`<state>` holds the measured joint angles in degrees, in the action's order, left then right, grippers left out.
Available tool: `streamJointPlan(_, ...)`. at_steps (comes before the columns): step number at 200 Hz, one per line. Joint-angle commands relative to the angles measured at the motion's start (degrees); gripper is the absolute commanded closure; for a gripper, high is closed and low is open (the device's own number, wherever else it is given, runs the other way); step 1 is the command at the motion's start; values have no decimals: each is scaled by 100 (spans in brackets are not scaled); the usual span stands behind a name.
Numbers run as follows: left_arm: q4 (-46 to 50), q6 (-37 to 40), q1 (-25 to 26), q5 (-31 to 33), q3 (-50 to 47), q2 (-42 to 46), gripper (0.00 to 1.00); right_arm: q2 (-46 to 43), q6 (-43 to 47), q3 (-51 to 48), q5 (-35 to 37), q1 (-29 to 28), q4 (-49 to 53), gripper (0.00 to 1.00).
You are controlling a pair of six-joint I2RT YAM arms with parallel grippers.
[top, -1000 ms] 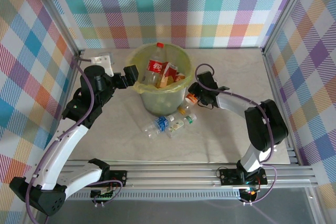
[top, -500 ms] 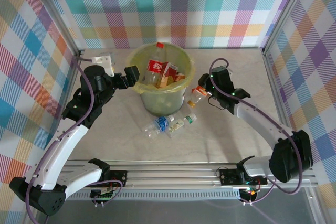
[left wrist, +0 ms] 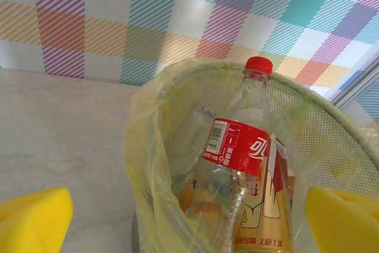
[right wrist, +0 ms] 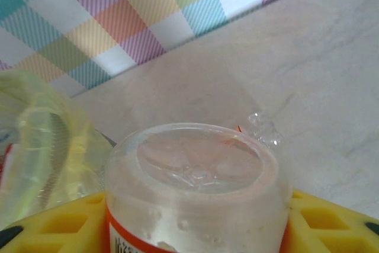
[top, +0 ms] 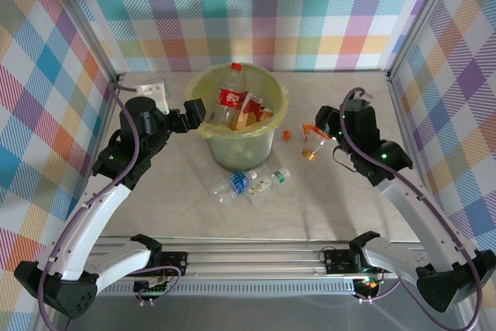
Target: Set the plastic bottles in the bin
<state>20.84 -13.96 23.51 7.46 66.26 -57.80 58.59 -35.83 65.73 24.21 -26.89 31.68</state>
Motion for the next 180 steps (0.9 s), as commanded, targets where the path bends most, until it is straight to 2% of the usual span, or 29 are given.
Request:
streamJointPlan(1, -18, -43, 21, 139, 19, 63, 0, -68, 472, 402, -58, 44, 248, 48)
streamJointPlan(58, -24, -62, 22, 272, -103, 177, 0, 353, 873, 1417, -761, 46, 191, 48)
streamJointPlan(135, -61, -106, 22, 407, -280, 269, 0, 1401, 903, 2591, -1907, -47, -172, 49)
streamJointPlan(180, -81, -151, 22, 409, -343, 274, 0, 2251, 1003, 3393, -2117, -345, -228, 49)
